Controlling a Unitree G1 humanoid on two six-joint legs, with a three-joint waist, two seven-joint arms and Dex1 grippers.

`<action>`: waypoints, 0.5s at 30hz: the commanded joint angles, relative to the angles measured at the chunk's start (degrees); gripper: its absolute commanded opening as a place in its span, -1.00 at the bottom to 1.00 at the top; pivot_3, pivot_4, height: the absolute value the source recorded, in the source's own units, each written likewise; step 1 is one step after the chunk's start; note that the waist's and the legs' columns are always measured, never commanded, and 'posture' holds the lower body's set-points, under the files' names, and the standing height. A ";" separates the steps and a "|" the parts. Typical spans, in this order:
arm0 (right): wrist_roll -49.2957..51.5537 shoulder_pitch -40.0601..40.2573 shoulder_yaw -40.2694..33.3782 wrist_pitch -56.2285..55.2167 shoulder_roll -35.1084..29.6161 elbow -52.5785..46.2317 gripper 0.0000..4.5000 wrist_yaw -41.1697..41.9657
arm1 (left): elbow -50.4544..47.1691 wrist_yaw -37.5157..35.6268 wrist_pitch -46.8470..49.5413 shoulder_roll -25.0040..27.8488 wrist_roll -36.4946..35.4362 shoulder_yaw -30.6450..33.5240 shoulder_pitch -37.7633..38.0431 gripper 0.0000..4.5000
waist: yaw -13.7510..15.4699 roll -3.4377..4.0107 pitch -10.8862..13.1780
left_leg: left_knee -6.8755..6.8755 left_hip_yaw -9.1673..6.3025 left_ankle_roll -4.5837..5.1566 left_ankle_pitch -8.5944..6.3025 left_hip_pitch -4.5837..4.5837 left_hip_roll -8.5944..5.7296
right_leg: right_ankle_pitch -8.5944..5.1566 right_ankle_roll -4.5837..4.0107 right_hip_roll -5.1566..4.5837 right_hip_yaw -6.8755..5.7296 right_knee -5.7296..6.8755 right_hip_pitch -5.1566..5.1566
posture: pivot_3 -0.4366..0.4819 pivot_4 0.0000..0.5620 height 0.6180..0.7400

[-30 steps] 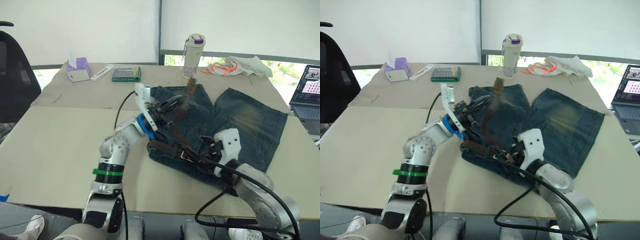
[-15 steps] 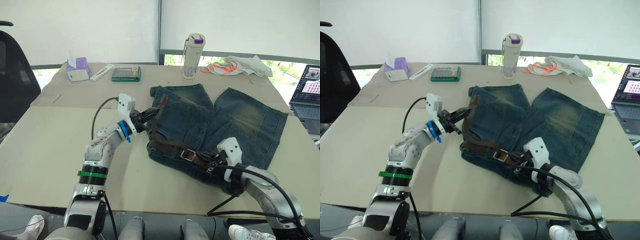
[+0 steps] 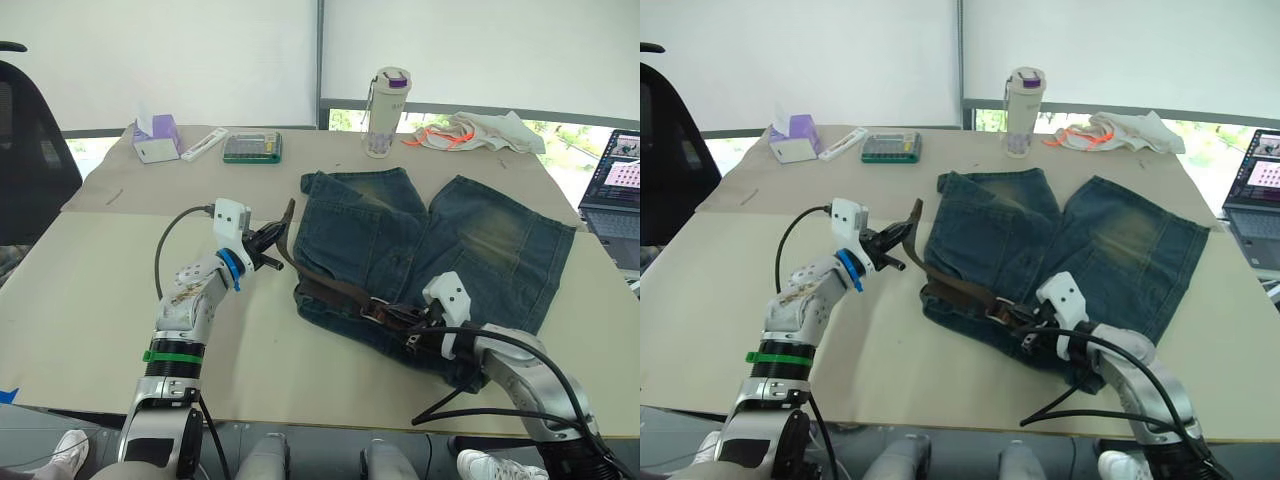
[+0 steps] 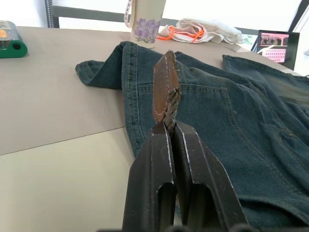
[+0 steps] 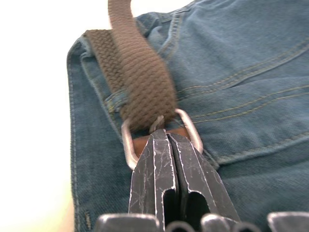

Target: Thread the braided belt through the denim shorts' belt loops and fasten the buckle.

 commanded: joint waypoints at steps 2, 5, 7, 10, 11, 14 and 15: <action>-0.30 -1.97 -0.16 -1.76 -0.38 0.10 -0.97 1.17 | -0.88 0.73 -2.24 -0.16 0.32 0.96 -0.11 -1.00 | 0.02 0.00 0.00 | 0.00 0.00 0.00 0.00 0.00 0.00 | 0.00 0.00 0.00 0.00 0.00 0.00 | -0.05 -0.47 1.00; -0.51 -2.32 0.05 -1.80 -0.17 0.39 -0.97 1.45 | -0.77 0.93 -2.51 -0.29 0.33 1.02 -0.07 -1.00 | 0.04 0.00 0.00 | 0.00 0.00 0.00 0.00 0.00 0.00 | 0.00 0.00 0.00 0.00 0.00 0.00 | -0.05 -0.47 1.00; -0.94 -2.61 0.37 -1.99 0.09 0.76 -0.97 1.45 | -0.74 0.88 -2.76 -0.18 0.25 1.09 0.17 -1.00 | -0.01 0.00 0.00 | 0.00 0.00 0.00 0.00 0.00 0.00 | 0.00 -0.01 0.00 0.00 0.00 0.00 | -0.05 -0.47 1.00; -1.30 -3.38 1.04 -2.29 0.35 1.74 -0.97 1.81 | -0.68 0.94 -3.02 -0.12 0.35 0.99 0.55 -1.00 | -0.20 0.00 0.00 | 0.00 0.00 0.00 0.00 0.00 0.00 | 0.00 -0.01 0.00 0.00 0.02 -0.01 | -0.05 -0.47 1.00; -1.34 -3.68 1.33 -2.43 0.42 2.15 -0.97 2.01 | -0.71 0.99 -3.03 -0.11 0.35 0.99 0.60 -1.00 | -0.24 0.00 0.00 | 0.00 0.00 0.00 0.00 0.00 0.00 | 0.00 -0.01 0.00 0.00 0.03 -0.01 | -0.05 -0.47 1.00; -1.79 -4.53 1.90 -3.07 0.72 3.45 -0.97 2.36 | -0.79 1.21 -2.93 -0.16 0.26 1.03 0.54 -1.00 | -0.15 0.00 0.00 | 0.01 0.00 0.00 0.00 0.00 0.00 | 0.00 -0.01 0.00 0.00 0.04 -0.02 | -0.05 -0.47 1.00; -1.92 -4.77 2.05 -3.22 0.80 3.79 -0.97 2.54 | -0.77 1.24 -2.93 -0.14 0.24 1.05 0.51 -1.00 | -0.15 0.00 0.00 | 0.01 0.00 0.00 0.00 0.00 0.00 | 0.00 -0.01 0.00 0.00 0.03 -0.02 | -0.05 -0.47 1.00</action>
